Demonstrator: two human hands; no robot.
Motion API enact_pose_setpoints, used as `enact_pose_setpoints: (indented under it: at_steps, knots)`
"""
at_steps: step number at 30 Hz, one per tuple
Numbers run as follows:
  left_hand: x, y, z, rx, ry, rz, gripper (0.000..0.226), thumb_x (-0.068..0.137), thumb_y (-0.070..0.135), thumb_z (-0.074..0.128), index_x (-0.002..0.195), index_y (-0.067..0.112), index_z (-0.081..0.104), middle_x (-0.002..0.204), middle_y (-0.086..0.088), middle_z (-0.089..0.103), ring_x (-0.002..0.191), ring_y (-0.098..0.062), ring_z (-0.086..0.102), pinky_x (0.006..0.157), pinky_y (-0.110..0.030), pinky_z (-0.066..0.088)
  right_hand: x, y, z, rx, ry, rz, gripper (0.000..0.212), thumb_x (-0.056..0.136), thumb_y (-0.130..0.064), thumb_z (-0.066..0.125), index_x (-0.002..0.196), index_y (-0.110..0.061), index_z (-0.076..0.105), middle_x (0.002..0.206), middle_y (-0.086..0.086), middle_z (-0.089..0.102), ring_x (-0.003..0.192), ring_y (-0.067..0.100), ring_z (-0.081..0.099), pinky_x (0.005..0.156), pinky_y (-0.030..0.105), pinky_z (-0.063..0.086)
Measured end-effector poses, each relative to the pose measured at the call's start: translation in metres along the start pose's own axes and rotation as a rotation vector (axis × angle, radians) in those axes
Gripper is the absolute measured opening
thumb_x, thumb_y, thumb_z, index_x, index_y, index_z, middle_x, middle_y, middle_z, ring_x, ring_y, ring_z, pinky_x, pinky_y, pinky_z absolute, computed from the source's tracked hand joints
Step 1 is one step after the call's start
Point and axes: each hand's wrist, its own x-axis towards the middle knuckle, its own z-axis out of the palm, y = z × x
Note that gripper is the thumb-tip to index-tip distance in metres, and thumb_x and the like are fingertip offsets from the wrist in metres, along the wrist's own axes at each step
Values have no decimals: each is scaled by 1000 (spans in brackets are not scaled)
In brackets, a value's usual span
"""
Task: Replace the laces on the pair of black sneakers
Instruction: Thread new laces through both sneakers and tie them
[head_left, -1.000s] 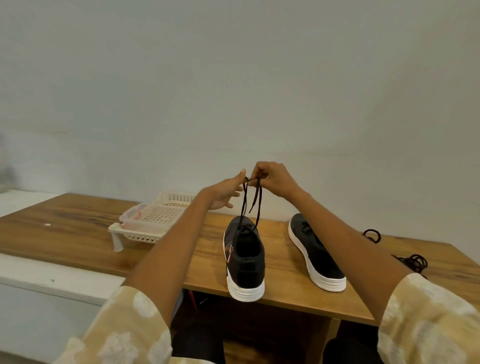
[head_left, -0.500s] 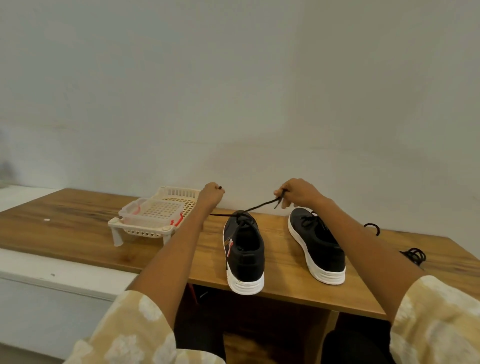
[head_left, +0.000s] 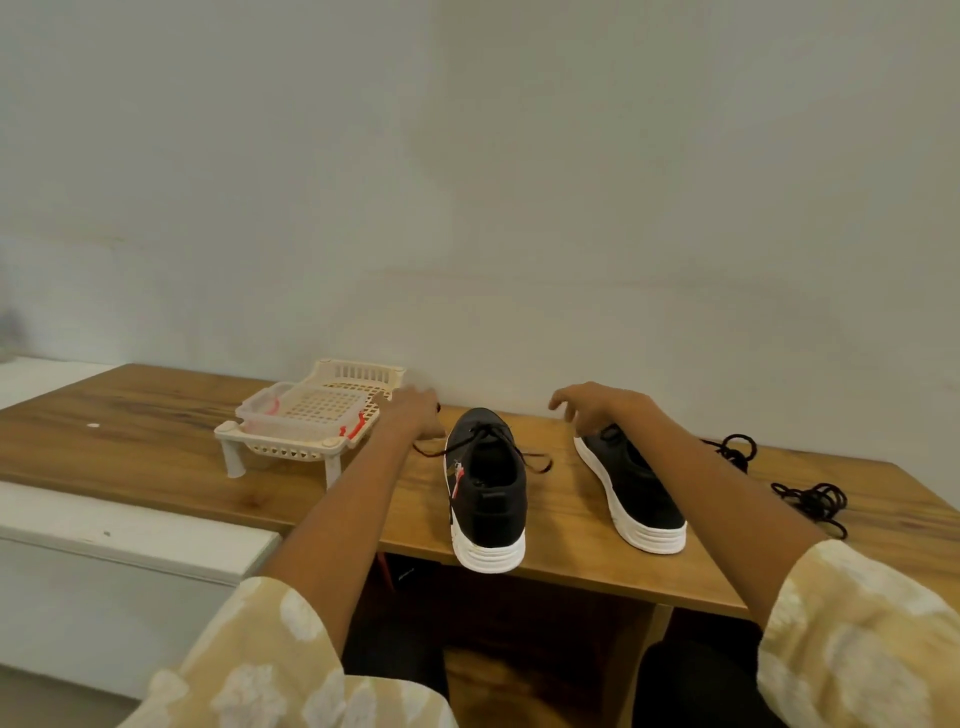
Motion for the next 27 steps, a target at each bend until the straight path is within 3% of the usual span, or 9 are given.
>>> enact_pose_setpoints:
  at_steps: [3,6,11,15,17,21,23,25,27]
  knots:
    - [3,7,-8,-195,19,159,27,85,23,60,112,22,57,123,-7,53,118,-27,46,111,-54,24,0,-18,-3,168,68,-208,40,91,3,48,129,-9,56,127,10,59,113,22,56,83,21,45]
    - [-4,15,-12,-503,-123,234,25,87,3,53,105,6,70,117,-9,62,111,-19,53,100,-31,39,1,-38,5,188,-6,-273,31,96,-24,55,117,-5,66,117,12,66,101,24,62,86,32,49]
    - [-13,7,-8,-567,-210,272,24,88,14,63,109,4,68,118,-10,64,107,-19,56,102,-34,41,3,-45,21,219,80,-278,29,92,-25,62,112,-6,68,115,10,67,107,22,60,90,30,45]
    - [-12,5,8,-549,-117,274,10,87,18,65,91,13,73,99,-4,69,96,-17,62,94,-37,48,4,-45,36,329,131,-255,32,95,-22,57,124,-9,56,123,7,59,112,22,55,79,23,44]
    - [-15,8,14,-565,-46,278,8,88,16,64,87,14,72,96,-4,69,94,-17,62,91,-35,48,6,-48,43,377,116,-251,32,96,-18,54,127,-8,56,117,6,59,105,22,57,69,19,48]
    - [-22,9,19,-690,-20,246,18,90,18,59,73,17,65,77,2,63,76,-11,56,77,-29,45,4,-47,42,349,222,-248,14,92,-17,60,95,-9,70,83,-9,59,75,8,51,69,22,38]
    - [-29,14,23,-890,-29,203,27,93,21,53,67,14,55,69,-1,54,69,-13,49,69,-27,39,2,-45,43,397,229,-228,22,91,-18,58,69,-15,59,67,-9,51,63,5,44,63,21,34]
    - [-36,20,31,-1103,-15,140,26,97,22,44,74,13,53,77,-6,56,76,-17,50,70,-26,40,1,-42,51,473,236,-205,31,94,-22,53,65,-15,44,66,-2,46,61,11,40,60,24,32]
    - [-42,22,41,-1224,-17,51,29,99,22,37,74,16,51,83,-4,58,80,-15,51,74,-27,41,1,-38,59,596,258,-189,30,97,-24,46,70,-12,41,72,5,44,68,17,40,67,30,35]
